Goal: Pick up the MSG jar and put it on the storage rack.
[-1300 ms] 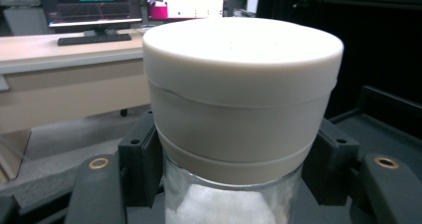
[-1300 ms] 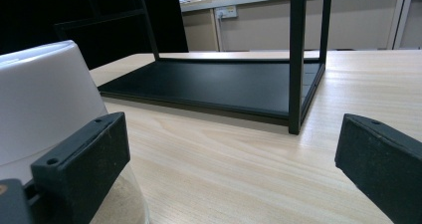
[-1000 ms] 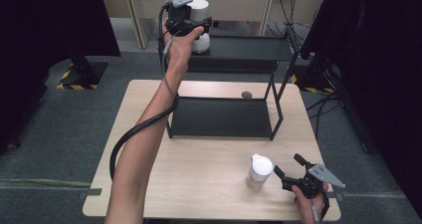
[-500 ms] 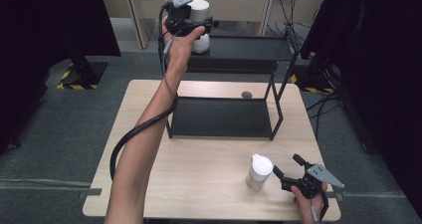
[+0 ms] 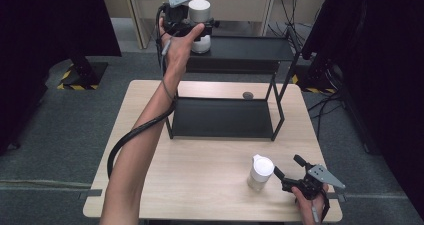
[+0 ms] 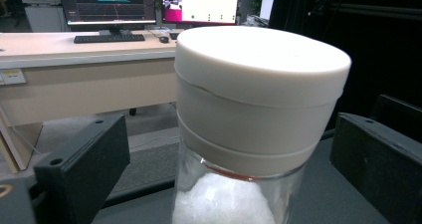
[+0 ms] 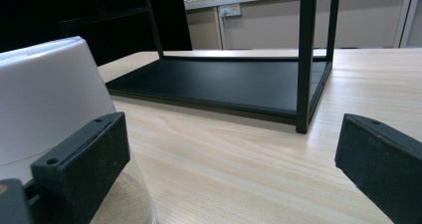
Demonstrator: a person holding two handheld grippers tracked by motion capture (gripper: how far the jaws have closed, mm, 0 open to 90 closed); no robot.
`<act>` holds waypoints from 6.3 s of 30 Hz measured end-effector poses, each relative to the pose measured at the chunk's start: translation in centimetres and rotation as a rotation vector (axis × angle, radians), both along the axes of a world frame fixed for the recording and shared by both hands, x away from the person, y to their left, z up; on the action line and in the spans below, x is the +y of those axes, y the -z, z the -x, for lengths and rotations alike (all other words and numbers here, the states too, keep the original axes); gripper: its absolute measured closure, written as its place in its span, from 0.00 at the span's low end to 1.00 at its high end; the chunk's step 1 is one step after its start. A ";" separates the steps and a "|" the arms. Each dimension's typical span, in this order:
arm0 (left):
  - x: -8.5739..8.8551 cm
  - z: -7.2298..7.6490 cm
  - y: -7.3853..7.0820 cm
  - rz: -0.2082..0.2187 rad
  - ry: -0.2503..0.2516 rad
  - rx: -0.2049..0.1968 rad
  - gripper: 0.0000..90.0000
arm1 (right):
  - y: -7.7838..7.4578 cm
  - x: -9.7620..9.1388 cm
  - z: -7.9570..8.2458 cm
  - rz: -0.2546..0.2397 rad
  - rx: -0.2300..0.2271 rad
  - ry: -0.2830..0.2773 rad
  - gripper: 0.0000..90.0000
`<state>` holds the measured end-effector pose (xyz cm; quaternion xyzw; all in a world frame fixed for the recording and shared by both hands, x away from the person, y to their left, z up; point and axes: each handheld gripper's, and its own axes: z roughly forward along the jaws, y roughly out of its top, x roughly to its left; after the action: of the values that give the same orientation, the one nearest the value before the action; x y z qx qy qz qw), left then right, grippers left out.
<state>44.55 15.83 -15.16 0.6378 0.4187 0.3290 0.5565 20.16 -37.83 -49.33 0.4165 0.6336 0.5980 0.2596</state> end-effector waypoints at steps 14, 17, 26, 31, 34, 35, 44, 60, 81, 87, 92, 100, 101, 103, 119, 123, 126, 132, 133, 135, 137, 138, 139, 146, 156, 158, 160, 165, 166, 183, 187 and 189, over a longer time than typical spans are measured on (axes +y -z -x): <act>1.2 1.4 0.5 0.022 0.029 -0.011 0.02 | 0.0 0.1 0.0 0.002 0.001 -0.002 0.01; 1.3 1.7 0.5 0.019 0.034 -0.010 0.02 | 0.0 0.1 0.0 0.002 0.002 -0.002 0.01; 1.7 2.9 0.7 0.010 0.065 -0.024 0.01 | 0.0 0.1 0.0 0.004 0.001 -0.002 0.01; 2.0 3.8 1.0 -0.002 0.083 -0.033 0.01 | 0.0 0.1 0.0 0.002 0.002 -0.002 0.01; 2.3 4.3 1.4 0.000 0.098 -0.040 0.01 | 0.0 0.1 0.0 0.004 0.002 -0.002 0.01; 2.3 4.5 1.5 -0.001 0.104 -0.042 0.01 | 0.0 0.1 0.0 0.004 0.002 -0.002 0.01; 2.7 6.0 2.1 -0.006 0.164 -0.060 0.00 | -0.1 0.2 0.0 0.006 0.001 -0.001 0.01; 3.3 8.4 5.1 -0.021 0.267 -0.085 0.00 | 0.0 0.2 0.0 0.005 0.003 -0.001 0.01; 4.0 11.1 10.3 0.049 0.398 -0.080 0.00 | 0.0 0.2 0.0 0.005 0.002 -0.002 0.01; 4.2 11.7 12.1 0.034 0.404 -0.083 0.00 | 0.0 0.2 0.0 0.006 0.001 -0.002 0.01; 4.4 12.3 13.6 0.030 0.405 -0.099 0.00 | 0.0 0.2 0.1 0.004 0.002 0.000 0.01; 4.7 13.5 16.3 0.052 0.431 -0.102 0.00 | 0.0 0.2 0.1 0.003 0.002 -0.001 0.01; 4.7 13.5 16.3 0.052 0.431 -0.102 0.00 | 0.0 0.2 0.1 0.003 0.002 -0.001 0.01; 4.8 13.8 16.9 0.053 0.428 -0.111 0.00 | 0.0 0.2 0.1 0.001 0.002 0.000 0.01; 5.2 15.5 21.2 0.067 0.458 -0.103 0.00 | 0.0 0.2 0.1 0.004 0.001 -0.002 0.01; 5.2 15.8 22.2 0.070 0.474 -0.094 0.00 | 0.0 0.2 0.0 0.004 0.003 -0.001 0.01; 5.2 16.1 23.0 0.065 0.485 -0.096 0.00 | 0.0 0.2 0.1 0.003 0.001 0.000 0.01; 5.1 16.8 24.4 0.061 0.494 -0.101 0.00 | 0.0 0.2 0.0 0.003 0.002 -0.002 0.01; 5.1 16.9 24.6 0.061 0.494 -0.104 0.00 | 0.0 0.2 0.0 0.003 0.003 -0.002 0.01; 5.1 17.1 25.1 0.063 0.493 -0.107 0.00 | 0.0 0.2 0.0 0.002 0.003 -0.002 0.01; 5.2 17.1 25.5 0.074 0.497 -0.103 0.00 | 0.0 0.2 0.0 0.002 0.003 -0.002 0.01; 5.2 17.2 25.8 0.077 0.496 -0.103 0.00 | 0.0 0.2 0.0 0.002 0.003 -0.002 0.01; 5.3 17.2 26.0 0.080 0.496 -0.100 0.00 | 0.0 0.2 0.0 0.002 0.003 -0.002 0.01; 5.5 17.4 27.8 0.079 0.520 -0.077 0.00 | 0.0 0.2 0.0 0.002 0.002 -0.004 0.01; 5.8 17.8 29.8 0.068 0.532 -0.053 0.00 | 0.0 0.2 0.0 0.006 0.001 -0.008 0.01; 5.9 18.0 30.3 0.062 0.530 -0.046 0.00 | 0.0 0.2 0.0 0.006 0.001 -0.009 0.01; 6.0 18.1 30.6 0.063 0.531 -0.026 0.00 | 0.0 0.2 0.0 0.007 0.001 -0.010 0.01; 6.1 18.8 31.6 0.058 0.527 -0.042 0.00 | -0.1 0.2 0.0 0.011 -0.001 -0.006 0.01; 6.1 18.9 31.8 0.062 0.524 -0.046 0.01 | -0.1 0.2 0.1 0.010 -0.001 -0.005 0.01; 6.8 19.9 33.6 0.075 0.496 -0.025 0.00 | 0.0 0.0 0.0 0.006 -0.001 -0.008 0.01; 6.7 20.0 33.7 0.068 0.492 -0.029 0.01 | 0.1 -0.1 -0.2 0.003 0.000 -0.009 0.01; 6.7 20.0 33.8 0.063 0.496 -0.031 0.01 | 0.1 -0.1 -0.2 0.003 0.001 -0.008 0.01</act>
<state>24.55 22.53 -48.91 0.6982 0.2509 0.1790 0.6462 20.32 -37.94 -49.38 0.4139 0.6365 0.5978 0.2573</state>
